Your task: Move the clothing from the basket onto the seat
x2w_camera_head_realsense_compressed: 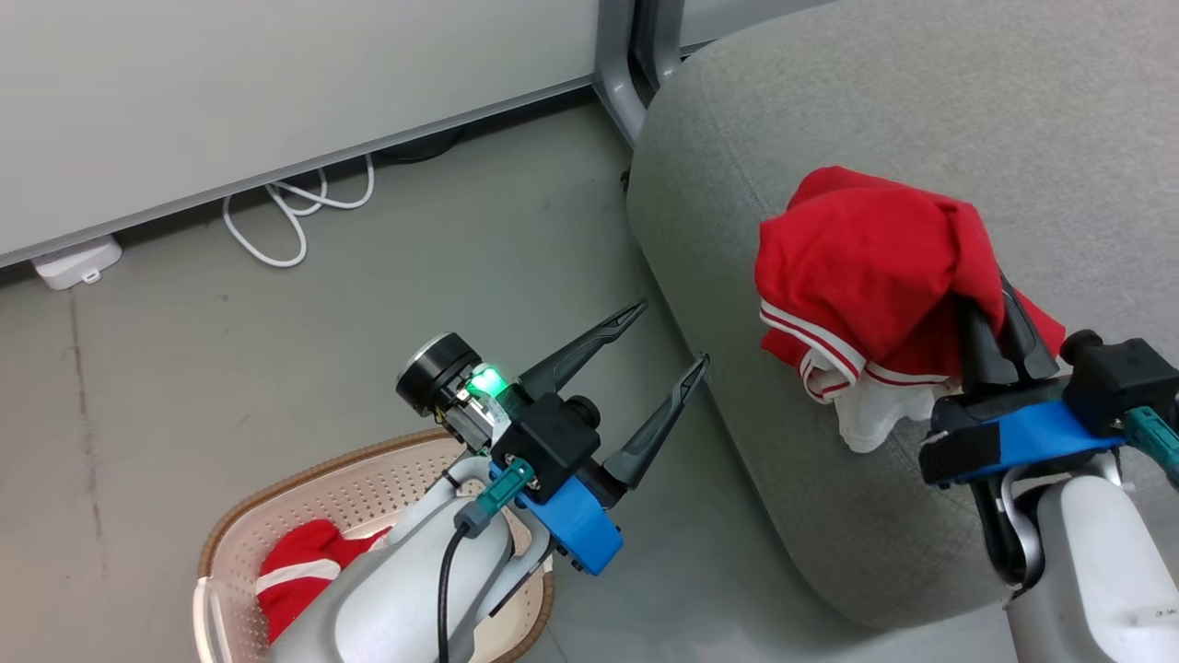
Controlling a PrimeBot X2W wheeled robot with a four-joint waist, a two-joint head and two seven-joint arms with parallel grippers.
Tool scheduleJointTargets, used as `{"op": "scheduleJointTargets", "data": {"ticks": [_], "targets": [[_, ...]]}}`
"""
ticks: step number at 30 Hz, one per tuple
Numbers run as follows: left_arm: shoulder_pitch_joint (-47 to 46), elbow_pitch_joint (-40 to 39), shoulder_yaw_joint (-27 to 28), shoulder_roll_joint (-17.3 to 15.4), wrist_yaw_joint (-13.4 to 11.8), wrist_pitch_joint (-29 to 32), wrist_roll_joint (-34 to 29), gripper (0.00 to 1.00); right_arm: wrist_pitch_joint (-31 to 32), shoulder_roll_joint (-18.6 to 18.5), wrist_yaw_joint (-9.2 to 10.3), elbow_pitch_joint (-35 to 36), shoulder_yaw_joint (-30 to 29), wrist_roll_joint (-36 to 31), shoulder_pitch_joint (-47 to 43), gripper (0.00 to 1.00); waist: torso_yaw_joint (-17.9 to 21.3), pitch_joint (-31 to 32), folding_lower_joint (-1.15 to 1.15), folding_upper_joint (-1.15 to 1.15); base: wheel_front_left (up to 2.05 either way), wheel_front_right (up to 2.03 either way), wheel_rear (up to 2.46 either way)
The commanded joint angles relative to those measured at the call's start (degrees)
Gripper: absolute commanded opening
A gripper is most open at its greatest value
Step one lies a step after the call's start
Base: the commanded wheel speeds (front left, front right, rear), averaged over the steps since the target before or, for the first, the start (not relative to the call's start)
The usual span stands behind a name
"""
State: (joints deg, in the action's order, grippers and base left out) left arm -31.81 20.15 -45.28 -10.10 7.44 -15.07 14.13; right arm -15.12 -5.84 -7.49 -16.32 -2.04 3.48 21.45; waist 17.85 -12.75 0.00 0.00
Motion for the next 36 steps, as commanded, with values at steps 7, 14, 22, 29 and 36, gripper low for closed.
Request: {"op": "scheduleJointTargets", "data": {"ticks": [7, 14, 22, 29, 36], "targets": [[-0.3, 0.7, -1.9, -0.1, 0.1, -0.2, 0.8, 1.00, -0.1, 0.9, -0.01, 1.7, -3.8, 0.3, -3.5, 0.00, 2.8, -0.8, 0.00, 0.00, 0.00, 0.00, 0.00], [-1.1, 0.9, -2.5, -0.3, 0.1, -0.2, 1.1, 1.00, -0.1, 1.6, -0.01, 2.5, -4.9, 0.1, -4.8, 0.00, 3.2, -1.3, 0.00, 0.00, 0.00, 0.00, 0.00], [-3.1, 0.2, -2.6, -1.3, 0.1, -0.2, 0.8, 1.00, -0.1, 2.0, -0.01, 4.2, -5.5, 0.1, 0.8, 0.00, 2.7, -4.1, 0.00, 0.00, 0.00, 0.00, 0.00], [-7.8, -0.8, -3.5, -2.8, 0.1, -0.1, -0.2, 1.00, -0.1, -0.3, -0.01, 6.5, -8.3, -0.3, 12.1, 0.00, 1.1, -12.1, 0.00, 0.00, 0.00, 0.00, 0.00], [-14.3, -3.5, -5.8, -4.3, 0.1, 0.7, -1.1, 1.00, -0.1, -6.1, -0.01, 8.1, -17.0, -0.1, 24.7, 0.00, -1.7, -21.7, 0.00, 0.00, 0.00, 0.00, 0.00]]}}
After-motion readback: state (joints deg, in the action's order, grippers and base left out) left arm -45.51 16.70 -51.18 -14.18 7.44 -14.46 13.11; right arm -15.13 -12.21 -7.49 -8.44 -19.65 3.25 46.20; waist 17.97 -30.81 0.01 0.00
